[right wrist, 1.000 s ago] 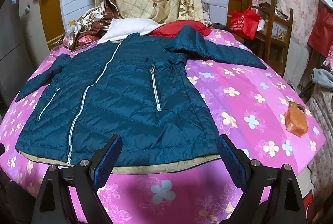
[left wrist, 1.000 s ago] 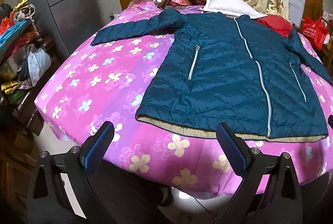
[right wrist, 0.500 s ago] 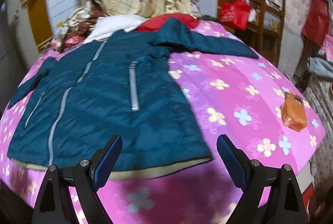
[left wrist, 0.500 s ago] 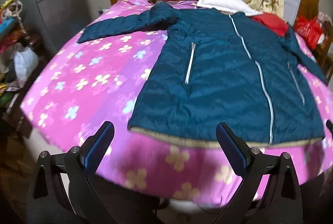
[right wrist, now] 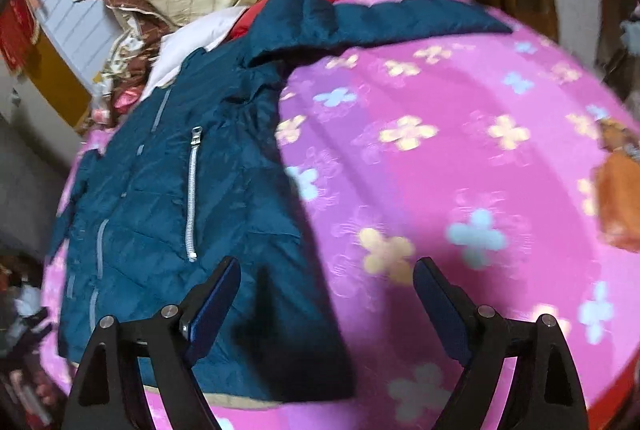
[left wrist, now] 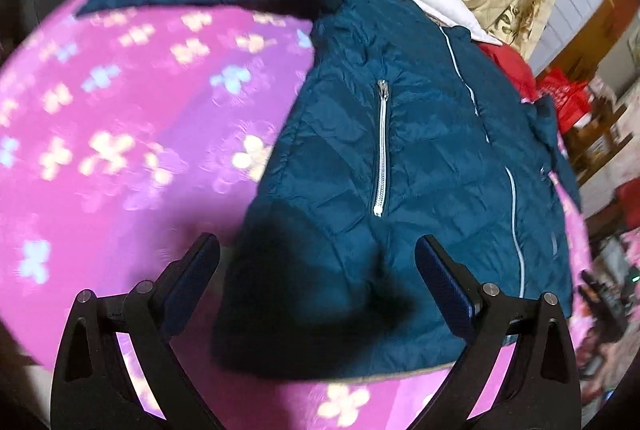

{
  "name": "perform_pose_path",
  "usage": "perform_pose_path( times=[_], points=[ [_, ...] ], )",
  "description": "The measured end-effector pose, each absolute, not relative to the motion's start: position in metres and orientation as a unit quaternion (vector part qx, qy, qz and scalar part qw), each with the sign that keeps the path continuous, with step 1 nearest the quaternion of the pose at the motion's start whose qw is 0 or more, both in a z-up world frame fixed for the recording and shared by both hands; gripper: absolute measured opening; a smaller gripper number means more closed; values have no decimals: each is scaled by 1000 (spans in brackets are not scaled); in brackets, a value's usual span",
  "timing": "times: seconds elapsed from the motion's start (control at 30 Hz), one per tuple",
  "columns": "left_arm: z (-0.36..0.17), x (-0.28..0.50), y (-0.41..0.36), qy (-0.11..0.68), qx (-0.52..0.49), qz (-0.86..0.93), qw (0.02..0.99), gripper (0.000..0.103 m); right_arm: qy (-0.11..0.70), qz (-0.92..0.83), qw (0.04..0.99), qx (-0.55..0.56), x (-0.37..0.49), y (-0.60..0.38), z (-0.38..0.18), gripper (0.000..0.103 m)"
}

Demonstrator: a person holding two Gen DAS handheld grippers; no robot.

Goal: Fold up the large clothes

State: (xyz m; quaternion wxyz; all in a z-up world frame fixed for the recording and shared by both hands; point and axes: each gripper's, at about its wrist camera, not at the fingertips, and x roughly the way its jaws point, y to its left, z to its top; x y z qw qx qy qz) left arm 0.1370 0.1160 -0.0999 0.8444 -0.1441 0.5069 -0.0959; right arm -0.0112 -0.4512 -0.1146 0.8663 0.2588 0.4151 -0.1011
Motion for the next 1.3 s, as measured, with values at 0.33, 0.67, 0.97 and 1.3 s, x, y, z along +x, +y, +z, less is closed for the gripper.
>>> perform_pose_path(
  times=[0.33,0.67,0.97,1.3],
  points=[
    [-113,151,98,517,-164,-107,833,99,423,-54,866,261,15,-426,-131,61],
    [-100,143,68,534,-74,-63,840,19,428,-29,869,245,6,-405,-119,12],
    [-90,105,74,533,-89,-57,840,17,428,-19,871,240,-31,-400,-109,10],
    [-86,71,69,517,-71,-47,852,17,434,-19,868,242,-61,-400,-115,10]
  ],
)
